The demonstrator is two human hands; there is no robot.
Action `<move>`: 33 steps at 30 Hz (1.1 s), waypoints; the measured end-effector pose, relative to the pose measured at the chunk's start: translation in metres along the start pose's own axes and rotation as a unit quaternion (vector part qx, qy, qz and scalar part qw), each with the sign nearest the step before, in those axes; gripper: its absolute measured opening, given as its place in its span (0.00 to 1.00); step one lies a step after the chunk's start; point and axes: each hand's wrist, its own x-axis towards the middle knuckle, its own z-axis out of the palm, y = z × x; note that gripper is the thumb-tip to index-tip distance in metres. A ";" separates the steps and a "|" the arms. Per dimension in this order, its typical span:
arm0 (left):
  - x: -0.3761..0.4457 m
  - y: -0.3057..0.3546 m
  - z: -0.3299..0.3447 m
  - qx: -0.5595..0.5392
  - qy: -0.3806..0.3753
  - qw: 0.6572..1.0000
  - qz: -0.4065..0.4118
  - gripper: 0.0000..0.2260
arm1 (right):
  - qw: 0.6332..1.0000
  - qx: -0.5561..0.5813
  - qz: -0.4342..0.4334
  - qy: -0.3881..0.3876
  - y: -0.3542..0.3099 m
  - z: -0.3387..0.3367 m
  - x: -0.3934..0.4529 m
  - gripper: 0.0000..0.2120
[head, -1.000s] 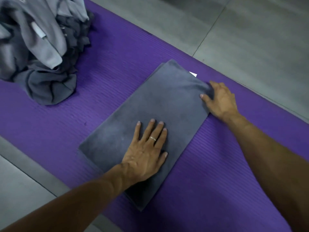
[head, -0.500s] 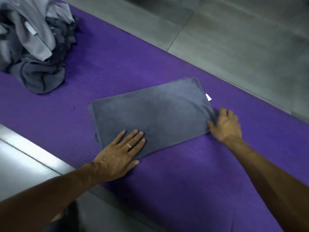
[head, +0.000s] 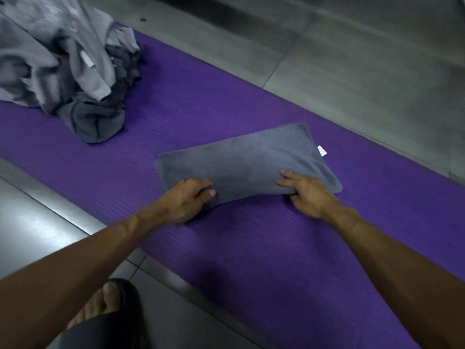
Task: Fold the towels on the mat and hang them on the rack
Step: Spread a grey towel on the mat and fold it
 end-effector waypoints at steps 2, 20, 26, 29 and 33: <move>0.007 0.000 -0.006 -0.008 -0.015 1.000 -0.013 0.12 | 0.999 0.026 0.024 0.006 0.007 -0.014 0.002 0.22; 0.024 -0.009 -0.039 0.307 -0.004 0.946 -0.108 0.15 | 0.978 -0.188 0.072 0.061 -0.014 -0.073 0.049 0.06; 0.045 -0.022 -0.037 0.349 0.006 0.931 -0.103 0.11 | 0.974 -0.185 0.119 0.057 -0.006 -0.055 0.072 0.10; 0.058 -0.025 -0.038 0.355 -0.020 0.927 -0.117 0.11 | 0.978 -0.157 0.126 0.056 -0.002 -0.048 0.078 0.11; 0.063 -0.027 -0.032 0.382 0.008 0.915 -0.130 0.11 | 0.979 -0.154 0.112 0.066 0.003 -0.050 0.083 0.13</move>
